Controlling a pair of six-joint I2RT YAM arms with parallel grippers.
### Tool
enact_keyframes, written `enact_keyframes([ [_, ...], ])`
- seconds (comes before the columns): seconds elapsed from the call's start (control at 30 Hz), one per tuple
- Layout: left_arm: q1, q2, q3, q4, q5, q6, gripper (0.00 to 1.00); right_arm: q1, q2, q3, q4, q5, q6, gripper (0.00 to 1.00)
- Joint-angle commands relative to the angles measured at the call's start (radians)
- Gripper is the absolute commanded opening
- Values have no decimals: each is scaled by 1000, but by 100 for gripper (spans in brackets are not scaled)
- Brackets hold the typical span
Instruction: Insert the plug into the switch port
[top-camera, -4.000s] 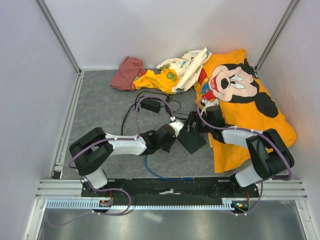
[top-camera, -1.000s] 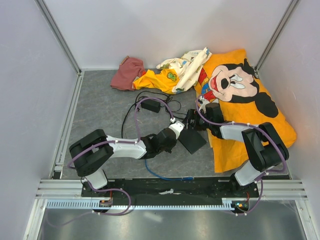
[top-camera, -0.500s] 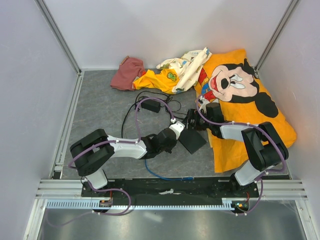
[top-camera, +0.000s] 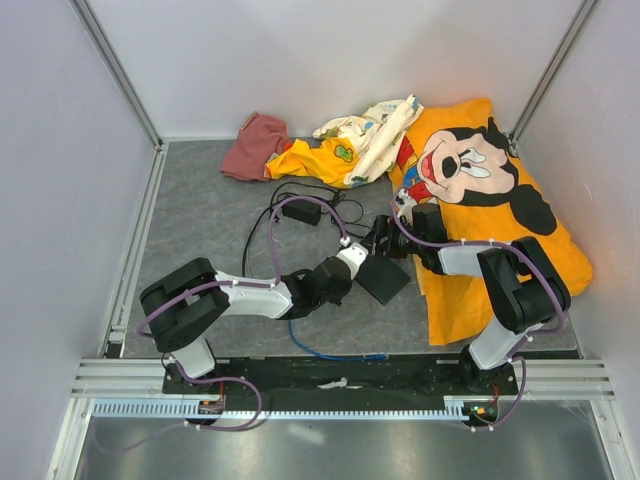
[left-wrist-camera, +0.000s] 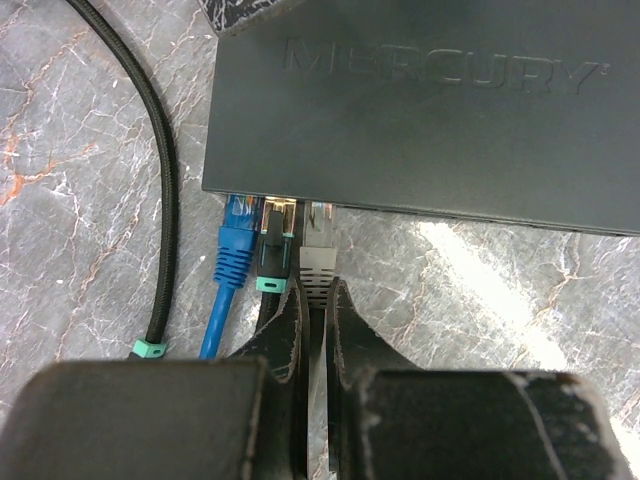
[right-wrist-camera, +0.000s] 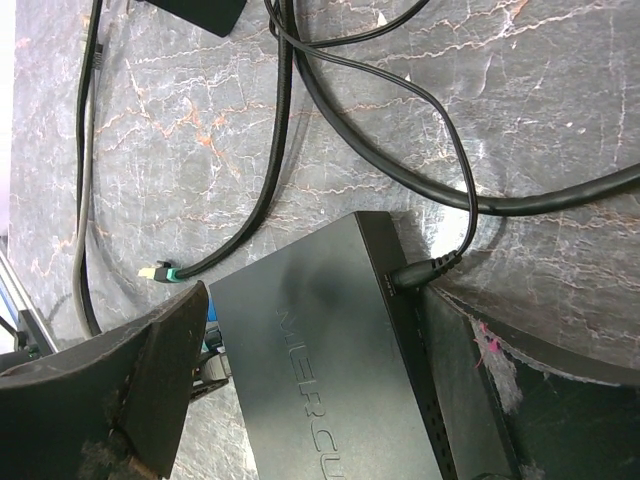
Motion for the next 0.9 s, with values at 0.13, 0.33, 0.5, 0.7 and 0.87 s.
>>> enact_keyframes([
  [0.13, 5, 42, 26, 227, -60, -35, 2, 54, 9, -85, -96, -124, 67, 93],
  [0.33, 7, 74, 66, 262, -95, -35, 1, 107, 21, -125, -74, -137, 99, 92],
  [0.5, 20, 73, 104, 279, -95, -23, 2, 152, 32, -151, -57, -145, 116, 92],
  [0.7, 39, 74, 143, 301, -64, -6, 2, 198, 31, -160, -58, -153, 127, 92],
  [0.87, 71, 65, 169, 316, -49, -30, 2, 218, 23, -180, -44, -154, 145, 91],
])
